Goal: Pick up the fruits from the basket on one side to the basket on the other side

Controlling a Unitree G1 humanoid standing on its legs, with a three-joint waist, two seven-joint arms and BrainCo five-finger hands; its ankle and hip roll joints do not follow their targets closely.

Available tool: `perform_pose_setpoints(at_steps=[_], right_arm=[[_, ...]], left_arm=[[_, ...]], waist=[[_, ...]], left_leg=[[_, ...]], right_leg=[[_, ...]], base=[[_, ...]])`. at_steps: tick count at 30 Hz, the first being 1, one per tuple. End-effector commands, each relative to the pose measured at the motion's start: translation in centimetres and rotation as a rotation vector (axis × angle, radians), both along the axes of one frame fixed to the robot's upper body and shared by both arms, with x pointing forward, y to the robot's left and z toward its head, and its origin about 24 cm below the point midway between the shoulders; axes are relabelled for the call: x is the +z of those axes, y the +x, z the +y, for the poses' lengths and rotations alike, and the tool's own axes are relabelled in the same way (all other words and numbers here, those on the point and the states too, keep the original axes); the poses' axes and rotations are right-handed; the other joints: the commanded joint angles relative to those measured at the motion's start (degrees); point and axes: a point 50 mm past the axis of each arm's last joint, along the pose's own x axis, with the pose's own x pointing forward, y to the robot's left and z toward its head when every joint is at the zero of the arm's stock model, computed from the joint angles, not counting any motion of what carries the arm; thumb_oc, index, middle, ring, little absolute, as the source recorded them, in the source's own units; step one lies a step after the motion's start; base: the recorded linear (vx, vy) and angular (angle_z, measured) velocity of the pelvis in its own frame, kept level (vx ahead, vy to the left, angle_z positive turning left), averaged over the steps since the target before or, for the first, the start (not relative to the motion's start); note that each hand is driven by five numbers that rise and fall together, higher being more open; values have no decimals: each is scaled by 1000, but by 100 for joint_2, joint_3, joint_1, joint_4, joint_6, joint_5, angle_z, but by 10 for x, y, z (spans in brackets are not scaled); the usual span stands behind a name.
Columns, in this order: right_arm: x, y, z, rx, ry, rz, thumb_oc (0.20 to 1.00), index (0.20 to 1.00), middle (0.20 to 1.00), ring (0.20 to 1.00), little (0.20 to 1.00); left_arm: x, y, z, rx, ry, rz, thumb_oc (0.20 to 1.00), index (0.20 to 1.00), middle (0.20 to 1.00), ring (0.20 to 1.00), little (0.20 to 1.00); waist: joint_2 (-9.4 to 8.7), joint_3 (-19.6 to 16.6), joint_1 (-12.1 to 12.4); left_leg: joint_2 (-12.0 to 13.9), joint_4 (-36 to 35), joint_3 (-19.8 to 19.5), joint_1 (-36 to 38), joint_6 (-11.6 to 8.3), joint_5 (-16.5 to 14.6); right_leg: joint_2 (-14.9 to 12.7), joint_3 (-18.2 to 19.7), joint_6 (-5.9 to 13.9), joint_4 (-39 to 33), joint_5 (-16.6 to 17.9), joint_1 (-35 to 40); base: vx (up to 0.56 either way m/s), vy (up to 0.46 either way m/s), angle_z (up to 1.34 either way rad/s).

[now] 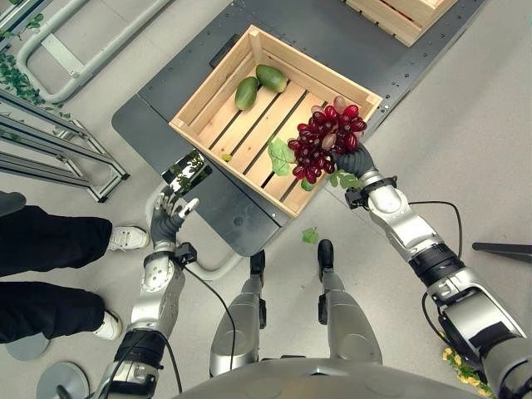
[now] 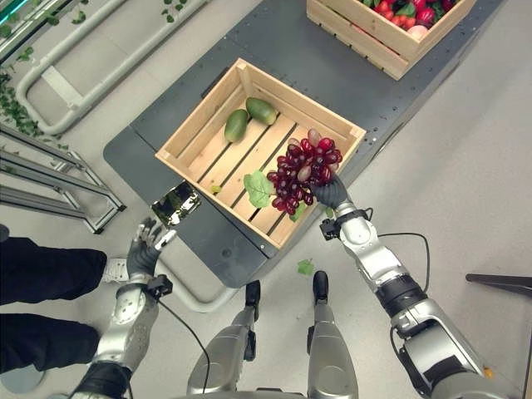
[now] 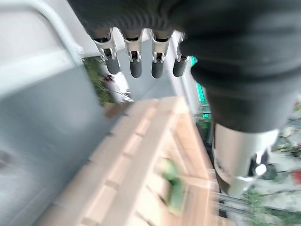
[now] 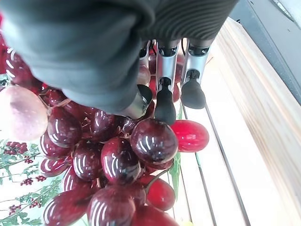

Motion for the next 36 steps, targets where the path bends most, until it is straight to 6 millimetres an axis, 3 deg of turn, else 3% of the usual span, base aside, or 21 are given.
perform_pose_setpoints(at_steps=[1, 6, 10, 14, 19, 27, 32, 34, 36], right_arm=[[39, -8, 13, 93, 123, -188, 200, 200, 200, 200, 200], [47, -18, 5, 108, 142, -228, 200, 200, 200, 200, 200], [50, -29, -9, 96, 160, -251, 200, 200, 200, 200, 200], [53, -43, -28, 64, 156, -277, 200, 200, 200, 200, 200], [45, -64, -55, -22, 178, -278, 200, 200, 200, 200, 200], [29, -86, -77, -139, 203, -251, 200, 200, 200, 200, 200], [16, -95, -83, -193, 245, -221, 200, 200, 200, 200, 200], [15, -96, -83, -196, 253, -219, 200, 200, 200, 200, 200], [12, -97, -80, -189, 294, -216, 200, 200, 200, 200, 200]], left_arm=[[-20, -9, 15, -10, 163, 148, 1000, 1000, 1000, 1000, 1000], [-71, -36, 12, -41, 248, 470, 1000, 1000, 1000, 1000, 1000], [-102, -69, 15, -14, 241, 716, 1000, 1000, 1000, 1000, 1000], [-117, -102, 23, -3, 244, 885, 1000, 1000, 1000, 1000, 1000], [-122, -125, 34, 26, 252, 970, 1000, 1000, 1000, 1000, 1000], [-116, -115, 41, 20, 313, 942, 1000, 1000, 1000, 1000, 1000], [-100, -77, 43, -80, 461, 840, 1000, 1000, 1000, 1000, 1000], [-96, -71, 44, -95, 489, 820, 1000, 1000, 1000, 1000, 1000], [-88, -62, 53, -83, 536, 793, 1000, 1000, 1000, 1000, 1000]], waist=[[-550, -305, 41], [-632, -327, -39], [-703, -375, -97], [-786, -463, -126], [-885, -577, -159], [-995, -670, -332], [-1083, -682, -644], [-1104, -662, -692], [-1143, -665, -670]], left_leg=[[-315, 224, 93, 64, 113, -578], [-316, 241, 115, 102, 115, -601], [-319, 239, 113, 159, 121, -633], [-348, 232, 112, 266, 158, -693], [-414, 214, 117, 401, 244, -788], [-542, 255, 192, 558, 381, -941], [-604, 207, 376, 585, 461, -964], [-578, 209, 438, 563, 470, -950], [-367, 254, 713, 453, 427, -886]], right_leg=[[-264, 124, 386, 45, -583, -24], [-266, 128, 408, 54, -575, 15], [-276, 106, 436, 53, -568, 72], [-307, 72, 476, 45, -551, 193], [-351, 28, 549, 39, -537, 334], [-427, 87, 681, 84, -467, 430], [-449, 290, 874, 128, -214, 249], [-439, 321, 910, 163, -112, 155], [-506, -113, 918, 260, -228, 187]], base=[[0, 0, 0], [0, 0, 0], [10, 2, 0], [44, 17, 3], [35, 40, 3], [11, 69, 0], [-46, 93, -13], [-58, 9, -26], [-128, -4, -53]])
